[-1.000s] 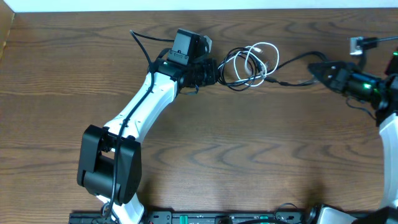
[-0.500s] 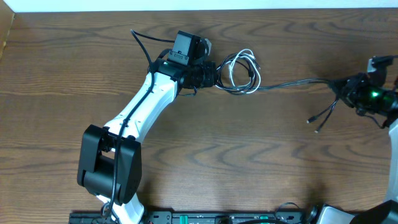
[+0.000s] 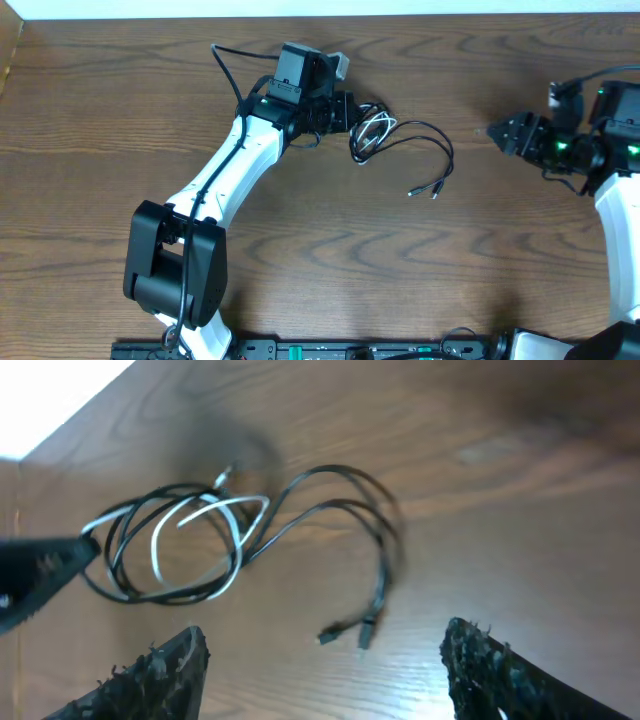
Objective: Untangle cables
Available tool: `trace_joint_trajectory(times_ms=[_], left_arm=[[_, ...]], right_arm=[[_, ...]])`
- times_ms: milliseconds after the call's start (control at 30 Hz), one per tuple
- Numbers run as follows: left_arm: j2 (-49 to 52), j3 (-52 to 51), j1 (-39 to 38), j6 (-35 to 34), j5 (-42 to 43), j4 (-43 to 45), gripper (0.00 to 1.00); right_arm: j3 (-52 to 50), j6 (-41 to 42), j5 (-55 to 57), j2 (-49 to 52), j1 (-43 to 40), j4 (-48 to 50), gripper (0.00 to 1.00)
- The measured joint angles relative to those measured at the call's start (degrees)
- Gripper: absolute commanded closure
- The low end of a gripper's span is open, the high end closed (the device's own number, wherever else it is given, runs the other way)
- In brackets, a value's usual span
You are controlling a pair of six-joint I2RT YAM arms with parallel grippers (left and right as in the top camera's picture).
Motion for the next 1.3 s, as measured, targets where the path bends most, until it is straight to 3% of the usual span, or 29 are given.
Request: trace_joint_trajectory(times_ms=[167, 433, 733, 967, 1133, 1233, 1300], left_arm=[[0.0, -0.1, 0.0, -1.1, 7.2, 6.5, 0.92], [0.0, -0.3, 0.0, -11.8, 16.9, 23.2, 0.93], [0.0, -0.3, 0.0, -23.6, 19.1, 24.2, 0.92], [0.0, -0.3, 0.0, -29.1, 19.4, 24.3, 0.93], [0.0, -0.3, -0.2, -30.4, 19.4, 24.4, 0.92], [0.0, -0.3, -0.5, -30.8, 19.4, 24.4, 0.92], [0.0, -0.3, -0.7, -30.8, 19.4, 24.4, 0.93]], right_arm=[[0.0, -0.9, -1.3, 0.0, 3.7, 3.2, 0.28], [0.0, 0.6, -2.8, 2.5, 9.0, 7.8, 0.3], [0.0, 3.5, -6.9, 7.4, 13.6, 14.9, 0.32], [0.0, 12.1, -7.0, 11.0, 18.3, 23.0, 0.37], [0.0, 20.3, -5.2, 15.5, 21.7, 30.8, 0.47], [0.0, 24.4, -4.8, 18.1, 23.7, 34.4, 0.74], [0.0, 26.6, -4.7, 19.5, 24.5, 35.6, 0.85]])
